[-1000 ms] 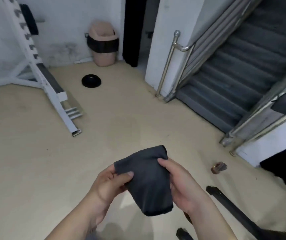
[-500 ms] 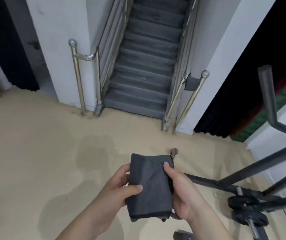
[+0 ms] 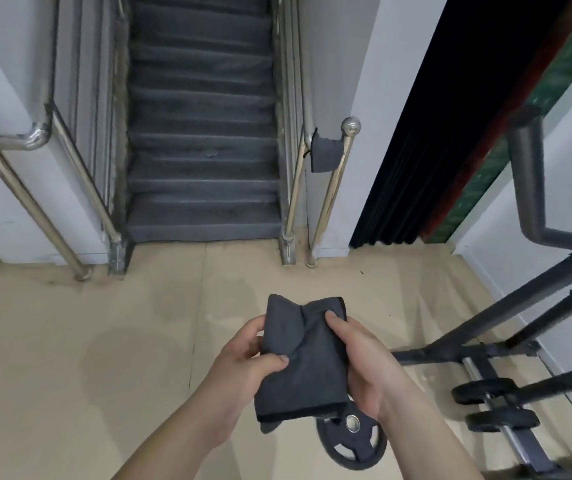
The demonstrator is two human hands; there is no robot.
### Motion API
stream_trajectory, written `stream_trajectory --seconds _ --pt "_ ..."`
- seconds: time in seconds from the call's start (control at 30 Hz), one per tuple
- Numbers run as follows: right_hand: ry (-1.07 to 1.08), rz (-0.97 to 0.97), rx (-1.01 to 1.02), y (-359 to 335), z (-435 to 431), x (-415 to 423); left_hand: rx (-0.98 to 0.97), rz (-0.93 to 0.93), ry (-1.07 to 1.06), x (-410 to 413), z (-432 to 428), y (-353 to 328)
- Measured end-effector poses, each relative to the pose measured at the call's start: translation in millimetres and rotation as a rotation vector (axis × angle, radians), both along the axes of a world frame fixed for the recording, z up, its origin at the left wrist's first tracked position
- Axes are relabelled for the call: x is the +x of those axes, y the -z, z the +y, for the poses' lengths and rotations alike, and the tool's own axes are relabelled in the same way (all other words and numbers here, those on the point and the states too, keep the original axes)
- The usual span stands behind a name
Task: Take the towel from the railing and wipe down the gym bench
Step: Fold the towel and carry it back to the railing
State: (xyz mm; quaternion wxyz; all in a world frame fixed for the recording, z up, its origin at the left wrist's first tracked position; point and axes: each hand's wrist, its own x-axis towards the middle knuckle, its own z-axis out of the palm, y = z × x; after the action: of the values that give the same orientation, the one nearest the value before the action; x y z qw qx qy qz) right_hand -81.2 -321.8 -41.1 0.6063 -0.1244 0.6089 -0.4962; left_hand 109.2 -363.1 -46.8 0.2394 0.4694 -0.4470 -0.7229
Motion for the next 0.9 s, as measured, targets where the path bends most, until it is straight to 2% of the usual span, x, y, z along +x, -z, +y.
stream_trajectory --seconds 0.1,0.2,0.37,0.5,0.7,0.9 --pt "-0.048 0.016 0.008 0.5 -71.2 -12.0 0.003 -0.028 0.016 -9.2 -72.5 -0.6" --pt "-0.050 0.066 0.019 3.8 -148.9 -22.8 -0.019 -0.041 0.124 -18.6 -155.0 0.3" --pt "0.063 0.091 0.002 8.5 -282.8 -46.2 -0.029 -0.041 0.209 -44.1 -308.5 8.9" --pt "0.158 0.049 -0.002 -0.1 -366.4 -77.4 0.065 -0.089 0.242 -78.8 -417.6 10.4" --pt "0.275 0.047 -0.036 -4.0 -466.0 -156.6 0.189 -0.184 0.327 -182.5 -546.7 19.5" --pt "0.330 0.158 -0.007 16.3 -584.1 -280.8 0.135 -0.157 0.247 -311.9 -669.4 39.9"
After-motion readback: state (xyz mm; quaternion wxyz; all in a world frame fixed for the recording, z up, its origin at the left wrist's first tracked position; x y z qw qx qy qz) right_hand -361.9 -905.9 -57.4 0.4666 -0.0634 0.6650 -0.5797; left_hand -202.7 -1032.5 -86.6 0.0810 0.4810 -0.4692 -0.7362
